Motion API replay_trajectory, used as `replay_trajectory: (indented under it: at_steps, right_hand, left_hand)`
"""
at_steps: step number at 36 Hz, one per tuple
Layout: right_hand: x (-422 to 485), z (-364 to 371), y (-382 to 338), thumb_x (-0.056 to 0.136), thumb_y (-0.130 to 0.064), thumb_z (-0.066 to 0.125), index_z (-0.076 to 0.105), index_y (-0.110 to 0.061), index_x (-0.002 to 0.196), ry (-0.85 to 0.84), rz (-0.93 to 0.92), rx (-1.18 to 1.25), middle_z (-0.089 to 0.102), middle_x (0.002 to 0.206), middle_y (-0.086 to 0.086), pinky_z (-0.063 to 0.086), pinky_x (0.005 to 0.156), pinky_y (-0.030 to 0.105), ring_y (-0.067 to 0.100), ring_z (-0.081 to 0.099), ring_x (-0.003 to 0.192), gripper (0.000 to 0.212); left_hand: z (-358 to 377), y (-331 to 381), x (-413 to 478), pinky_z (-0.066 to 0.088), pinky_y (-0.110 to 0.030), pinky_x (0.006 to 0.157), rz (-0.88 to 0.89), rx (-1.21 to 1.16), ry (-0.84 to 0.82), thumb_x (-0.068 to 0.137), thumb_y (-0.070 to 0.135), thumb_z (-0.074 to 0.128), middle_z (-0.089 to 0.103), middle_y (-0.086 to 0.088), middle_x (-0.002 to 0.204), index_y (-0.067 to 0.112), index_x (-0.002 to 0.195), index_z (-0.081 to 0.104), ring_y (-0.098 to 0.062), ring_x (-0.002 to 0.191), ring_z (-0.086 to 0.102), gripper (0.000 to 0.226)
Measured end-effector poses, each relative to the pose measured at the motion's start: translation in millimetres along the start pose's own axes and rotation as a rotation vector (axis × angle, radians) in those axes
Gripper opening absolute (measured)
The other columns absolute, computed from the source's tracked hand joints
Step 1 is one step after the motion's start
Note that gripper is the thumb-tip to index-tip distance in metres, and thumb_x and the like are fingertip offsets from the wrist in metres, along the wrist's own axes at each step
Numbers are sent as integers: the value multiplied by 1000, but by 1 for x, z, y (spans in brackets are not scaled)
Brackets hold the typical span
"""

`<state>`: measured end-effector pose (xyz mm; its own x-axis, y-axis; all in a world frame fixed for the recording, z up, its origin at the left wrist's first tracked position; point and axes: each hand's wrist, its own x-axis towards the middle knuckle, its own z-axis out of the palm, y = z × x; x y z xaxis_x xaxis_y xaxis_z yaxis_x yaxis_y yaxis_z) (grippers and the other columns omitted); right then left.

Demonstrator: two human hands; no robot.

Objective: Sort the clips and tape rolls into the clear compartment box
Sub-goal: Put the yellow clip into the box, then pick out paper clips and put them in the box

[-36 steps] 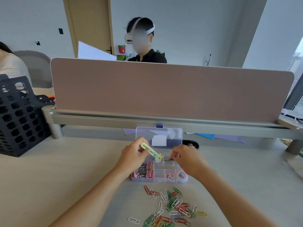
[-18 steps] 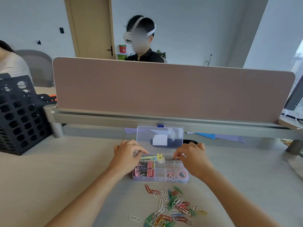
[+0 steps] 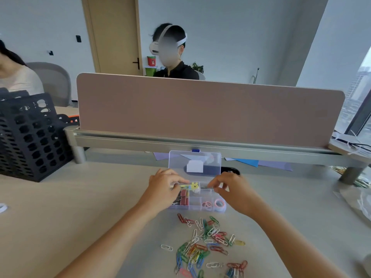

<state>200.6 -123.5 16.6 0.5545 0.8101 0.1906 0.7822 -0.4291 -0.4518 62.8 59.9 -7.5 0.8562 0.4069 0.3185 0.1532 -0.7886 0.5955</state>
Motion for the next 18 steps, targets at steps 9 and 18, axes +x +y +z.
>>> replay_trajectory:
  at_steps: [9,18]
  right_hand:
    - [-53,20,-16,90,-15,59,71,-29,99,-98,-21,21,61,94,-15,43,74,13,2,55,82,20]
    - [-82,42,-2,93,-10,48,66,-20,114,19,151,-7,59,117,-2,39,94,23,15,50,109,29]
  left_hand:
    - [6,20,-48,37,-4,68,11,-31,-97,88,9,56,62,16,88,25,96,77,5,72,56,28]
    - [15,5,-80,35,-15,96,11,159,-63,93,6,47,61,6,113,20,121,67,-9,108,47,37]
